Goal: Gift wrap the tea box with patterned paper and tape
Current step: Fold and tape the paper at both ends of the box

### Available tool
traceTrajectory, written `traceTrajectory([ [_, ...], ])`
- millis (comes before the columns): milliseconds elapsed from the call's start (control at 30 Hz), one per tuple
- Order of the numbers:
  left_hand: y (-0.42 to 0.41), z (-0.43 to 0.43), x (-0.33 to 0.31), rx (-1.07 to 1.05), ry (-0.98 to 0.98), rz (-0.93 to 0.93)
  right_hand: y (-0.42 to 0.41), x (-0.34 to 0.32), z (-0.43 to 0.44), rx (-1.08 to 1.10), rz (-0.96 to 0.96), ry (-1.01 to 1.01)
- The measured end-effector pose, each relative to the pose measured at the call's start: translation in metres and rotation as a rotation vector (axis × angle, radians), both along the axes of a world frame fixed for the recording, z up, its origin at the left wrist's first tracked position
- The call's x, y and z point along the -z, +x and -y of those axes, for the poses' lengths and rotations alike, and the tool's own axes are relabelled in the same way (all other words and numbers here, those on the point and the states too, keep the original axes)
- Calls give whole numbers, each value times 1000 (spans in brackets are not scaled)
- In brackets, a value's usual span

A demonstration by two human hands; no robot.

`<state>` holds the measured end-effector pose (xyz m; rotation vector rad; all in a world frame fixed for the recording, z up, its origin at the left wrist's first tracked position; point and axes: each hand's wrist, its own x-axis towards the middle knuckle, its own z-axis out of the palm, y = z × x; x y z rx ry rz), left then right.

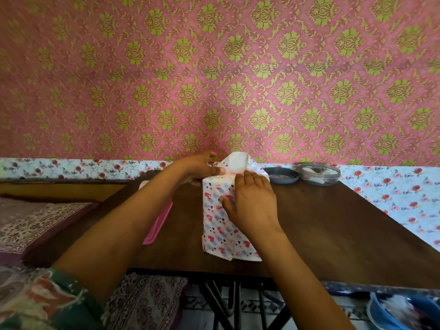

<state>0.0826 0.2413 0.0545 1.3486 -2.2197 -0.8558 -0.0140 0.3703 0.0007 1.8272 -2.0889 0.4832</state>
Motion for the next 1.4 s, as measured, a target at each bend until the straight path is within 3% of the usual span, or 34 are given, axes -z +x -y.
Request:
traceTrajectory([
  [100, 1, -7, -4, -40, -132, -28, -1, 0, -1, 10, -19, -3],
  [200, 2, -18, -6, 32, -52, -146, 1, 2, -2, 2, -24, 0],
  [333, -11, -23, 3, 21, -27, -27, 1, 5, -4, -7, -5, -25],
  [533, -15, -23, 0, -52, -7, -31, -1, 4, -4, -14, -29, -22],
  [633, -10, -22, 1, -87, -68, -119, -1, 4, -4, -8, -40, -33],
  [833, 10, -20, 7, -24, 139, -287, -3, 5, -3, -27, -35, -53],
  [967, 7, -20, 11, -78, 129, -353, -9, 4, -4, -71, -20, -79],
  [1100, 6, -20, 13, -101, 115, -377, -33, 14, -18, -52, 68, -262],
  [1233, 5, -23, 16, -105, 92, -383, -50, 14, -20, -51, 156, -272],
  [1400, 8, -26, 14, -101, 69, -368, -53, 12, -12, -71, 122, -274],
])
